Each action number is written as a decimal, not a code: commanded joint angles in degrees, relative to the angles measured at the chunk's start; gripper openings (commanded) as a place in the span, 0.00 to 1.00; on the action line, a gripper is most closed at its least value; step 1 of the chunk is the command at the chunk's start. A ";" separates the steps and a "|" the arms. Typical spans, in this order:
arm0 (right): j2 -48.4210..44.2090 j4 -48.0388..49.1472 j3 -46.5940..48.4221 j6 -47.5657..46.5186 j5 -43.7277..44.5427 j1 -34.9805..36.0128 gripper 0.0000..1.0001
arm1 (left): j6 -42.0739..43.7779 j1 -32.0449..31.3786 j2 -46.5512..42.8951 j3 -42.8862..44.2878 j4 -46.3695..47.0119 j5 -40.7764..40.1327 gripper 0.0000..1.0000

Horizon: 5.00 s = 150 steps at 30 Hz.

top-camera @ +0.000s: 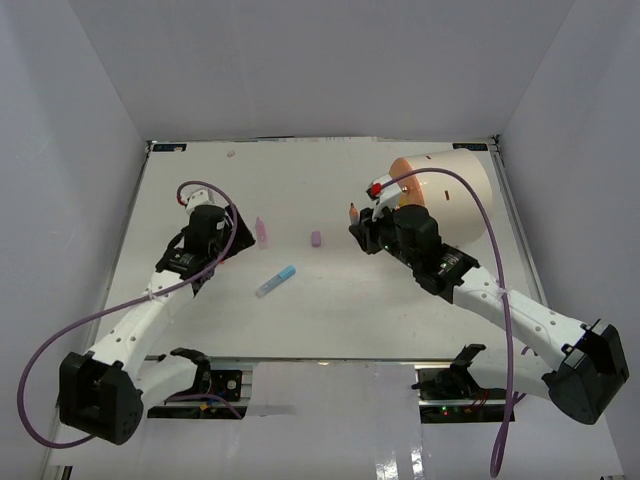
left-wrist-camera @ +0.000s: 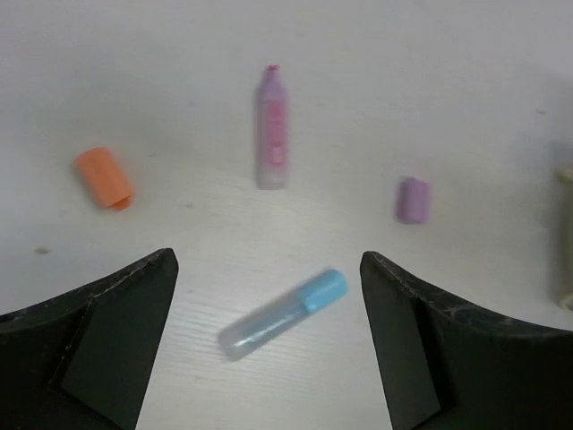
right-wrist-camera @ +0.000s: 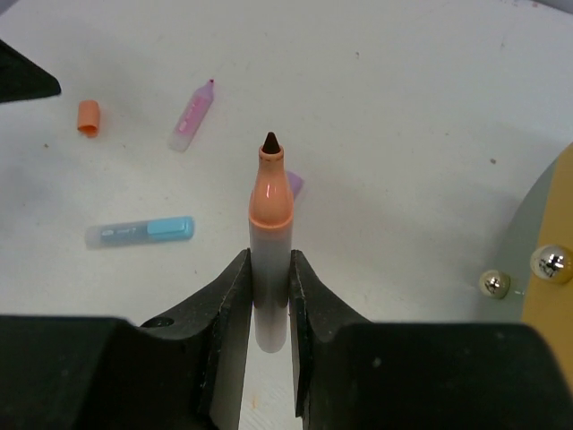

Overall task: Sort the stationery into containers
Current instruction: Pick up the pen cap from the center of the board, then close the pen cap on the pen.

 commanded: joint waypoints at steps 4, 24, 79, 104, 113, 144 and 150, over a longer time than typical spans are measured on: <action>-4.41 2.94 -6.15 -3.17 1.74 0.05 0.08 | -0.66 13.81 11.17 2.99 -13.52 3.35 0.93; -7.84 7.87 -14.87 -7.05 -0.54 0.05 0.08 | -1.71 18.92 37.39 19.17 -17.75 1.52 0.82; 17.65 1.10 16.42 12.02 -11.18 14.90 0.08 | 0.57 -0.76 -6.38 -0.43 34.63 26.91 0.15; 17.74 1.45 20.82 11.06 -3.09 14.81 0.08 | 1.63 -3.40 -7.78 -4.56 37.80 28.05 0.14; 16.94 2.33 20.55 10.71 -2.74 14.81 0.08 | 2.07 -3.58 -6.99 -5.00 38.24 28.93 0.14; 14.92 10.86 20.90 6.14 -5.90 13.67 0.08 | 5.05 -3.58 -6.73 -7.47 36.40 36.23 0.13; 14.40 11.03 20.99 5.78 -6.17 12.44 0.08 | 6.63 -3.58 -7.35 -7.12 33.41 38.07 0.13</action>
